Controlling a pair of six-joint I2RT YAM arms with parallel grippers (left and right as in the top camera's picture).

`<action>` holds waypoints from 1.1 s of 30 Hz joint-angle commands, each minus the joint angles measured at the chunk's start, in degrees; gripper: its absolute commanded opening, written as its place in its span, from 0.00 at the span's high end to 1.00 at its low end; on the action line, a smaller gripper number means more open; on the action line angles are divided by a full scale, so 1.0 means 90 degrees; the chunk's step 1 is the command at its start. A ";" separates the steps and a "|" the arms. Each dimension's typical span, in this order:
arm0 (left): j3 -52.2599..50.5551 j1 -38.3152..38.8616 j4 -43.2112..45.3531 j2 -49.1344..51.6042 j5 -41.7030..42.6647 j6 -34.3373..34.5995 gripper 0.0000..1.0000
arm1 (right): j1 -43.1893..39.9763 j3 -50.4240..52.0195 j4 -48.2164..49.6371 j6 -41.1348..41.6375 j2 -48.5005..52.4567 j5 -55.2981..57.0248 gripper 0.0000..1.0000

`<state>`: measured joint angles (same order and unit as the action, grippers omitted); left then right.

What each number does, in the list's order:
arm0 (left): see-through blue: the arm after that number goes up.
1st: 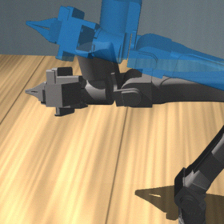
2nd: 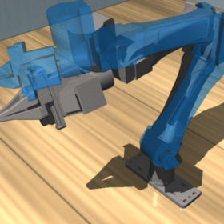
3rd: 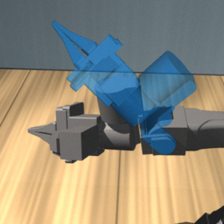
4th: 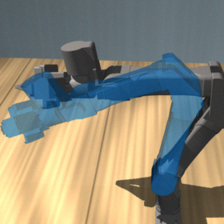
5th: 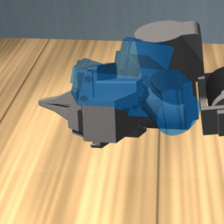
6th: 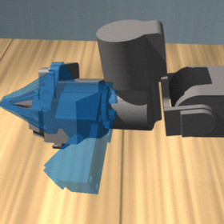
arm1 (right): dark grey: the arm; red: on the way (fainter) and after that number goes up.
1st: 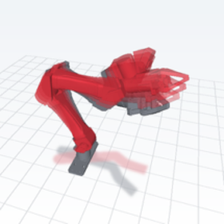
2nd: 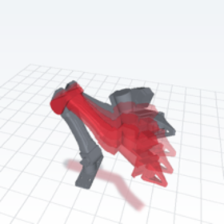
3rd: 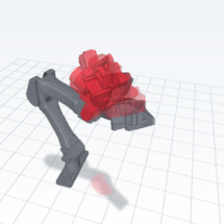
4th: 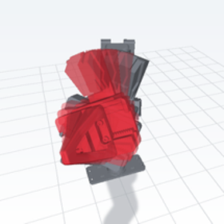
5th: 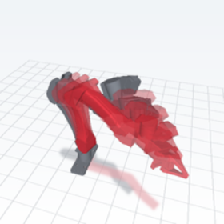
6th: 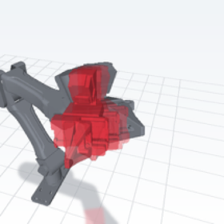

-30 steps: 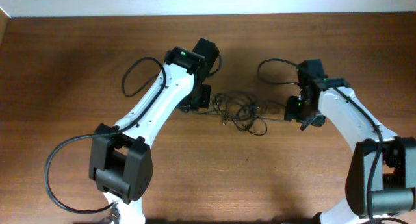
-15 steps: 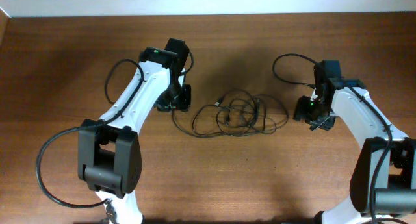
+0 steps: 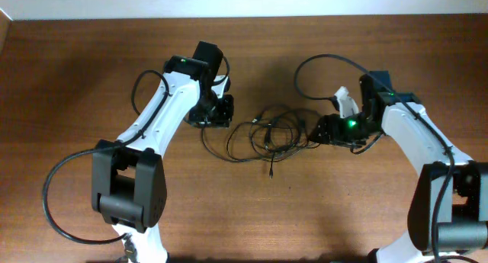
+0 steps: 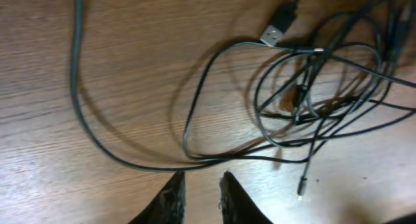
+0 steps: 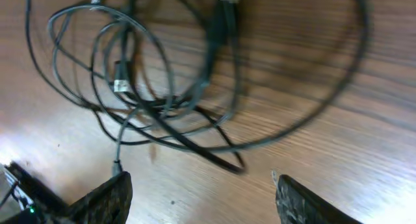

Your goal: Untangle cables

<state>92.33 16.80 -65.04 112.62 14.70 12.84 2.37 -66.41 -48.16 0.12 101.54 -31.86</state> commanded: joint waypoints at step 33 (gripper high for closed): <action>-0.0168 0.0301 0.0044 0.0022 0.1610 -0.0680 0.60 | 0.0372 0.0126 0.1047 0.1008 -0.0175 -0.3716 0.96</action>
<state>92.33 19.51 -65.21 112.62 27.24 8.34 5.37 -63.26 -38.87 5.96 102.50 -62.70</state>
